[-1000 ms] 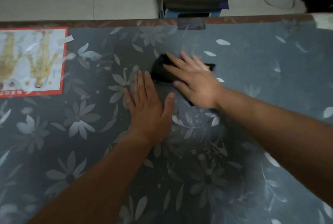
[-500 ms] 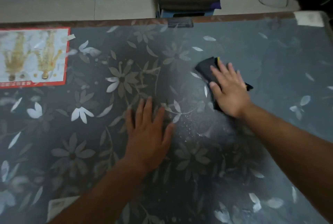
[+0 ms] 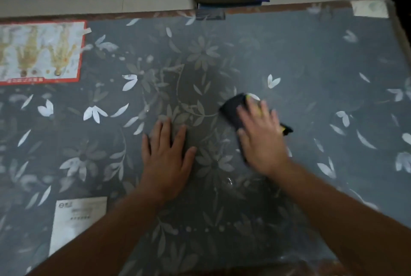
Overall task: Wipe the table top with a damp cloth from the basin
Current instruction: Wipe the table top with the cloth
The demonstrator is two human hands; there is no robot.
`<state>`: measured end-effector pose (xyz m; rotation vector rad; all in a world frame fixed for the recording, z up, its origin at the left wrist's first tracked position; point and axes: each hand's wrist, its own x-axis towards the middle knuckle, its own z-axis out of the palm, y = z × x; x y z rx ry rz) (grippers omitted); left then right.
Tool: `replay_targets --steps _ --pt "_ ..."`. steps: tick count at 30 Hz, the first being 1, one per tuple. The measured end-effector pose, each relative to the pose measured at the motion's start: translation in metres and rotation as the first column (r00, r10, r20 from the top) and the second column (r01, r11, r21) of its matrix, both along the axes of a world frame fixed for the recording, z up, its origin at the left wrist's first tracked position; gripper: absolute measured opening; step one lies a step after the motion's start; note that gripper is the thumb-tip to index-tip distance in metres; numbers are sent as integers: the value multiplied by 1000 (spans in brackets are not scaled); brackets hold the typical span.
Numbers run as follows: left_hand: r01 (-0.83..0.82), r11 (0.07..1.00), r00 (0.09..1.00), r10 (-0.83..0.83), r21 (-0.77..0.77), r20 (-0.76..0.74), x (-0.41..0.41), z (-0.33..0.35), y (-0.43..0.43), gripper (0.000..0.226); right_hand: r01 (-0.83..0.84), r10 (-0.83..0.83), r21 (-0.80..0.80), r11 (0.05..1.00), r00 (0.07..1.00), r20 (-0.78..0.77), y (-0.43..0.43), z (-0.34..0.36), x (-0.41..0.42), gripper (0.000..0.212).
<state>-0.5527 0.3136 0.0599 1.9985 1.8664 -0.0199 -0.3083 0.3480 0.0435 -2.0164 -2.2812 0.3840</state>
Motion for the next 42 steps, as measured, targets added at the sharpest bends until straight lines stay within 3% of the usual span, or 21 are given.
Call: replay_targets --steps 2,4,5,7,9,10,11,13,16,17,19,22,24,27,29,31,33,35,38,40,42 --pt "-18 1000 1000 18 -2 -1 5 4 -15 72 -297 297 -50 954 955 -5 -66 4 -10 55" --pt "-10 1000 1000 10 1 -20 7 6 -35 71 -420 418 -83 904 908 -36 -86 9 6 53" --pt "4 1000 999 -4 -12 -38 8 6 -46 71 -390 390 -58 919 921 -17 -76 6 19 54" --pt "17 999 998 -20 -43 -58 9 5 -66 71 -109 109 -18 994 994 17 -42 3 46 57" --pt "16 998 998 -20 -62 -62 8 1 -78 71 214 -216 -39 976 976 -38 -22 5 56 60" --pt "21 997 998 -26 -77 -64 7 -2 -81 71 265 -266 -35 964 963 -40 -31 5 45 61" --pt "25 996 998 -31 -91 -59 7 -4 -83 71 232 -232 -14 973 973 -15 -56 3 29 60" --pt "13 996 999 -15 -93 -31 6 -5 -82 71 -81 81 -40 996 997 -3 -130 4 -8 57" --pt "5 994 1000 -5 -112 4 6 -4 -80 72 -375 372 -63 925 927 -49 -177 11 0 55" --pt "11 993 1000 -10 -118 4 5 -3 -80 73 -335 334 -41 941 942 -12 -169 7 18 55" --pt "32 993 999 -32 -116 5 4 -4 -81 74 -24 24 -15 1000 999 48 -145 2 57 56" --pt "80 994 995 -75 -70 73 1 -6 -84 71 446 -446 6 895 895 -20 -141 6 62 59" --pt "120 993 982 -117 -12 150 -5 -5 -89 65 394 -394 12 919 919 23 -175 5 5 59" --pt "171 984 969 -176 44 172 -15 -2 -102 58 -45 43 -31 999 998 -50 -238 7 -69 54" --pt "197 979 973 -201 49 115 -21 0 -115 59 -124 124 -11 992 992 -34 -242 5 -51 54" --pt "228 973 972 -229 27 55 -28 0 -128 61 159 -158 -10 987 987 30 -232 1 -12 54" --pt "253 967 967 -252 -20 36 -35 -2 -138 63 546 -545 4 838 838 -17 -226 4 9 55" --pt "233 972 970 -230 -30 79 -38 -4 -140 64 650 -648 20 760 760 -59 -231 6 -30 56" --pt "169 985 967 -160 -31 197 -39 -6 -137 69 315 -314 -1 949 947 -69 -259 4 -123 55" --pt "135 990 957 -122 -30 265 -41 -8 -137 72 131 -133 -23 991 984 -117 -275 3 -146 55" --pt "134 990 950 -116 -43 291 -43 -9 -136 74 60 -63 -25 998 990 -125 -269 2 -125 54"
